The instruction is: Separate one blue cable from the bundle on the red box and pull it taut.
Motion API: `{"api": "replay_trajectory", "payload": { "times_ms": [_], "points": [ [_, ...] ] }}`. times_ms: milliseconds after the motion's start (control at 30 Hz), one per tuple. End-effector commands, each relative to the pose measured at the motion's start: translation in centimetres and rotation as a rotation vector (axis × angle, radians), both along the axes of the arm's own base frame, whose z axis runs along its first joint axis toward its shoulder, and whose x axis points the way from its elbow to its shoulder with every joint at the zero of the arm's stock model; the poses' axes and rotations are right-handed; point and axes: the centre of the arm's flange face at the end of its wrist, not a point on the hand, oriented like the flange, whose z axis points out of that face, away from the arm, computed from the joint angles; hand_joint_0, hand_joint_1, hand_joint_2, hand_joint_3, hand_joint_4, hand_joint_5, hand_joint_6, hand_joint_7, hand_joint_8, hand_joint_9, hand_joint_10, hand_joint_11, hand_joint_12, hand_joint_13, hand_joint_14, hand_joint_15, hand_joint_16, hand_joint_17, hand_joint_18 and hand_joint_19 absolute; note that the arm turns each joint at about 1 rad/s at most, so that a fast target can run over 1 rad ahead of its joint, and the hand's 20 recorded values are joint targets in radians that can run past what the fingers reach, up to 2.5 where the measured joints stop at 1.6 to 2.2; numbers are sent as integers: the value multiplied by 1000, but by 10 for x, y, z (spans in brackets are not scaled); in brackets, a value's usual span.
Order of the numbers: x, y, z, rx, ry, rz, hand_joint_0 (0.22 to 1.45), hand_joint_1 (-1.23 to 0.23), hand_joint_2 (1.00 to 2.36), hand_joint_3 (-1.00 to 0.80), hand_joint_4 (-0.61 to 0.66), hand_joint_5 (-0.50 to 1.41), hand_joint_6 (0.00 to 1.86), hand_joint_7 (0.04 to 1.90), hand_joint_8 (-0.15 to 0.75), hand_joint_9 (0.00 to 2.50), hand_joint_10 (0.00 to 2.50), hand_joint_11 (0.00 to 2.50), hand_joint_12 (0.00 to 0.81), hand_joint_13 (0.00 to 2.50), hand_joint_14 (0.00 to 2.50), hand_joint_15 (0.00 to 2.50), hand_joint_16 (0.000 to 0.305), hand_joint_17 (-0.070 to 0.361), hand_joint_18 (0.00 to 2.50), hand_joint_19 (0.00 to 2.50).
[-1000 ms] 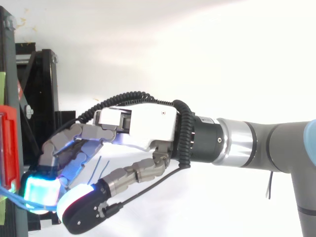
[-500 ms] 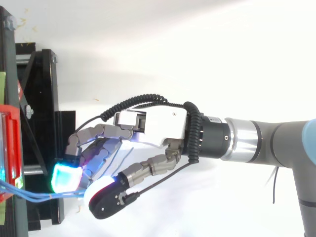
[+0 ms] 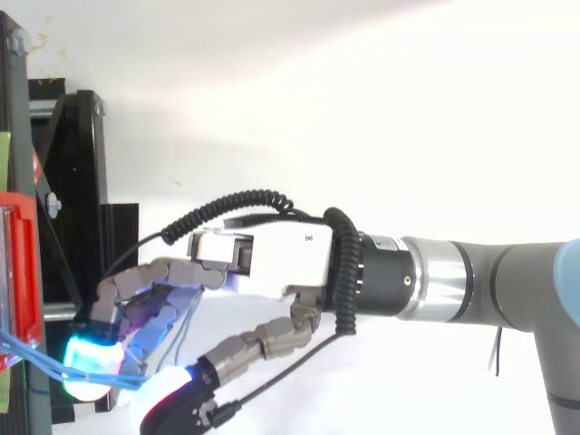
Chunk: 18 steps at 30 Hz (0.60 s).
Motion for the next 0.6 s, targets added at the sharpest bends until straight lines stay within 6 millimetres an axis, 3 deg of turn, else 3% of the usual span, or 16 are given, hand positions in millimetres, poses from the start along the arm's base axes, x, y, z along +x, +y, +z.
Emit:
{"api": "replay_trajectory", "payload": {
  "times_ms": [0,467,567],
  "points": [
    [0,12,0,-3,0,11,564,-617,1004,-442,291,-126,502,907,273,900,13,393,311,667,12,299,37,84,532,464],
    [-1,17,1,11,1,24,593,-617,1009,-395,240,-110,502,1036,266,899,14,399,303,674,12,302,37,83,535,467],
    [6,17,12,25,-17,25,597,-620,1009,-394,223,-102,501,1097,267,903,13,393,305,678,12,298,37,83,542,465]
  ]
}}
